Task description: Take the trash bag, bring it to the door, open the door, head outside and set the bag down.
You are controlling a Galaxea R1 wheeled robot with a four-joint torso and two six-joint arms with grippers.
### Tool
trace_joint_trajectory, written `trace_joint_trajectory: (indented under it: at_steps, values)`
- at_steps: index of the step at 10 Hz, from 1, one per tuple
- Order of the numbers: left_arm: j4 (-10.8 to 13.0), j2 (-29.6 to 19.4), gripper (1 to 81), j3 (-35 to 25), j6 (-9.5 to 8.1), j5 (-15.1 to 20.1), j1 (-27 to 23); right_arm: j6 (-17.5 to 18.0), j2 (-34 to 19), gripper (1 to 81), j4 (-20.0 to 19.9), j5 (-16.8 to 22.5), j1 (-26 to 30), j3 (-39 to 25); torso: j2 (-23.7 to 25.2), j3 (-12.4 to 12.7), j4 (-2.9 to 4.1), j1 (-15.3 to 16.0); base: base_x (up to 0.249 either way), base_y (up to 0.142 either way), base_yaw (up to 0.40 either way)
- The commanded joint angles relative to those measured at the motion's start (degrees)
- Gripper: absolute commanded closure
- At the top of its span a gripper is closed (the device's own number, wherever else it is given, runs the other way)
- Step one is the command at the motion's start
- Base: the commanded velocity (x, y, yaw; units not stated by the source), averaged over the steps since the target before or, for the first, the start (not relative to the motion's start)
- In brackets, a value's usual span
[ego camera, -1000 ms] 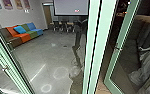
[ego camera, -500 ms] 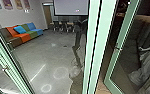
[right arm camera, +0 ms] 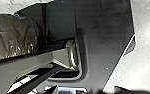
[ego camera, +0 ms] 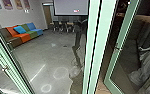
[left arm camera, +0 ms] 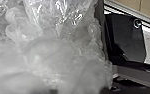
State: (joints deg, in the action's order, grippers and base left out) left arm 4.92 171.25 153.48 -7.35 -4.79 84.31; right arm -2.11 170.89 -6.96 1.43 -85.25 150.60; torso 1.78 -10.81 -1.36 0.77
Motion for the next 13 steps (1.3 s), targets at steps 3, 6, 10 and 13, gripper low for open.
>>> trace_joint_trajectory:
  at_steps: [3, 6, 10, 13]
  values:
    - [0.6, -0.3, 81.1, 0.0, 0.32, 3.3, -2.0, -0.3, 0.2, 1.0, 0.5, 3.8, 1.5, -0.7, 0.0, 0.0, 0.00, 0.0, 0.000, 0.000, -0.164]
    - [0.7, -0.2, 81.1, 0.0, 0.32, 3.3, -2.0, -0.2, 0.5, 1.0, 0.5, 3.8, 1.5, -0.3, 0.0, 0.0, 0.00, 0.0, 0.000, 0.000, -0.165]
    - [0.2, -0.3, 81.1, -0.1, 0.32, 3.3, -2.1, -0.2, 0.7, 1.0, 0.5, 3.8, 1.6, -0.3, 0.0, 4.6, 0.00, 0.0, 0.000, -0.022, -0.124]
    - [0.2, -0.5, 81.1, -0.1, 0.32, 3.3, -2.0, -0.3, 0.8, 1.0, 0.5, 3.8, 1.8, -0.3, 0.0, 8.4, 0.00, 0.0, 0.000, 0.000, 0.000]
